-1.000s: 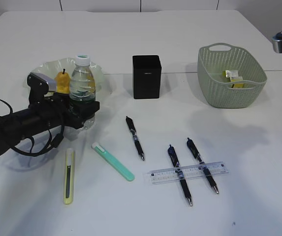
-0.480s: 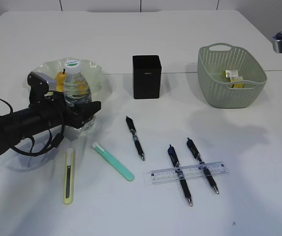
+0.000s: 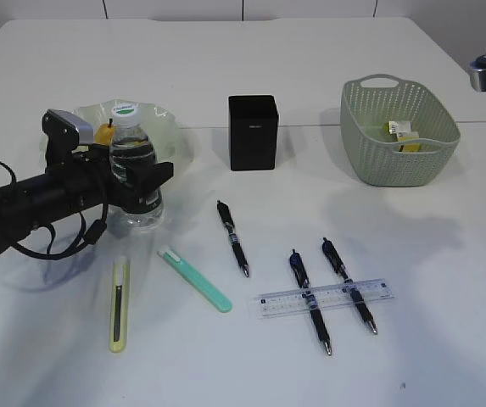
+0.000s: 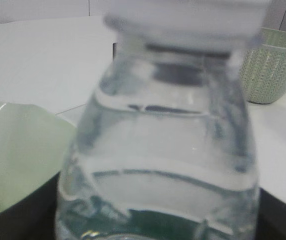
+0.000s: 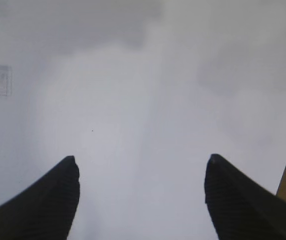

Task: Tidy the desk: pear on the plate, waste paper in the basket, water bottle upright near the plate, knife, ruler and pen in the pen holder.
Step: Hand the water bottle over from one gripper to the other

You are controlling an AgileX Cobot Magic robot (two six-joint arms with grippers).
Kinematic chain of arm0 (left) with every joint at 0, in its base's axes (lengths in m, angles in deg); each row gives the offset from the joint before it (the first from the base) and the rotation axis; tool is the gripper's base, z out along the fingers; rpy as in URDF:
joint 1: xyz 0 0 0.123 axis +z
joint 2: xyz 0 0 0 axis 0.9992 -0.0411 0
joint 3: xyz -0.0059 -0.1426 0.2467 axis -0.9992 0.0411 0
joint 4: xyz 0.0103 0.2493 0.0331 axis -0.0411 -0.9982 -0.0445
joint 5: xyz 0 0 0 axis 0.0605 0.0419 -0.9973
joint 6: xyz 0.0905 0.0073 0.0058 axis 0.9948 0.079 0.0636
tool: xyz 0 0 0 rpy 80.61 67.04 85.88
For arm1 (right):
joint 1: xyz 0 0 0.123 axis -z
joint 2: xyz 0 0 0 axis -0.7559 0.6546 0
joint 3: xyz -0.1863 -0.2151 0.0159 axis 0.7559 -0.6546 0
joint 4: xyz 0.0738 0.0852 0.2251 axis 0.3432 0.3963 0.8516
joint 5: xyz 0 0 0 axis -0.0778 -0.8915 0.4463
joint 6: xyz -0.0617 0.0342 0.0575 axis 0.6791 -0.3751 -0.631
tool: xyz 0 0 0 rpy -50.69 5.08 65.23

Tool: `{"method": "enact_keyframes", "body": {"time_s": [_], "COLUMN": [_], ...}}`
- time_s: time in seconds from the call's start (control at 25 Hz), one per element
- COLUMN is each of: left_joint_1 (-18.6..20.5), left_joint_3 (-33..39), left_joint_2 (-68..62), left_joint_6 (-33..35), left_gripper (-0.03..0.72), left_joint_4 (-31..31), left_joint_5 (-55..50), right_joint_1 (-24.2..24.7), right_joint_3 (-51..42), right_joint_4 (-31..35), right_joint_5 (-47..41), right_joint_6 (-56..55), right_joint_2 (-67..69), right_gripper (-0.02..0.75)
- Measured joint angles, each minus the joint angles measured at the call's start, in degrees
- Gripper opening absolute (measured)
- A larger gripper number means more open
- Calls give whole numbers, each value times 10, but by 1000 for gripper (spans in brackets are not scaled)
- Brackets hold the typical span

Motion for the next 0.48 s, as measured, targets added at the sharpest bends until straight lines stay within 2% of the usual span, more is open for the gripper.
{"method": "enact_keyframes", "body": {"time_s": [0.48], "left_joint_1": [0], "left_joint_3": [0], "left_joint_2": [64], "left_joint_6": [0], "left_gripper": [552], "left_joint_4": [-8], "left_joint_5": [1], "right_joint_1": [0], "right_joint_3": [0], "right_joint_4": [-2], "right_joint_5": [-1], "right_joint_6": [2], "right_joint_2": [0], "right_gripper": [576]}}
